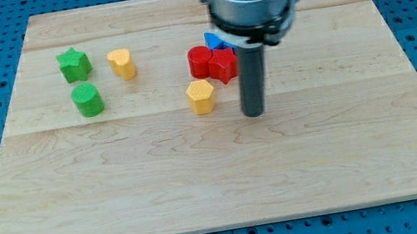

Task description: Slide yellow hexagon towards the right side of the board

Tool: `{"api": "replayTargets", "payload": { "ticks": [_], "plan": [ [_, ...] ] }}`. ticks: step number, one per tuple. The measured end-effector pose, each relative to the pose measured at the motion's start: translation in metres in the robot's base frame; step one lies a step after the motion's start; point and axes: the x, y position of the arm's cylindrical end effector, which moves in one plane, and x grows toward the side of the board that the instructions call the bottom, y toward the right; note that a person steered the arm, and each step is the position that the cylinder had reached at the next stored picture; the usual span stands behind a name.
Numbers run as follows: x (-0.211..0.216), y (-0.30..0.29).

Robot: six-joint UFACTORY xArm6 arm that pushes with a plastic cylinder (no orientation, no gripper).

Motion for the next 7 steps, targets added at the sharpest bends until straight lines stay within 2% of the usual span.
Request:
{"api": "replayTargets", "payload": {
  "ticks": [1,2,3,4,5,6,7],
  "plan": [
    [0.003,-0.015],
    [0.011,-0.073],
    [0.011,-0.156],
    [-0.008,-0.21],
    [-0.034,-0.219],
    [-0.037,-0.21],
    [-0.037,-0.174]
  ]
}}
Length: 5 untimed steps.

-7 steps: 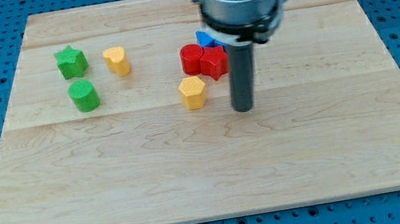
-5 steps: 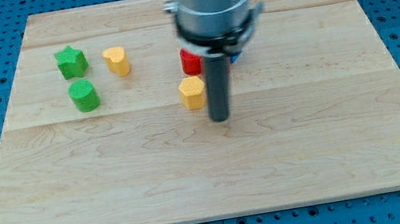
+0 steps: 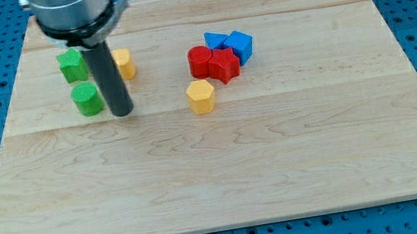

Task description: Slide yellow hexagon towards the right side of the board

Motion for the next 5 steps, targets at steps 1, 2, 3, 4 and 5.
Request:
{"api": "replayTargets", "payload": {
  "ticks": [1,2,3,4,5],
  "plan": [
    [0.0,0.044],
    [0.0,0.088],
    [0.0,0.133],
    [0.0,0.152],
    [0.014,0.152]
  ]
}}
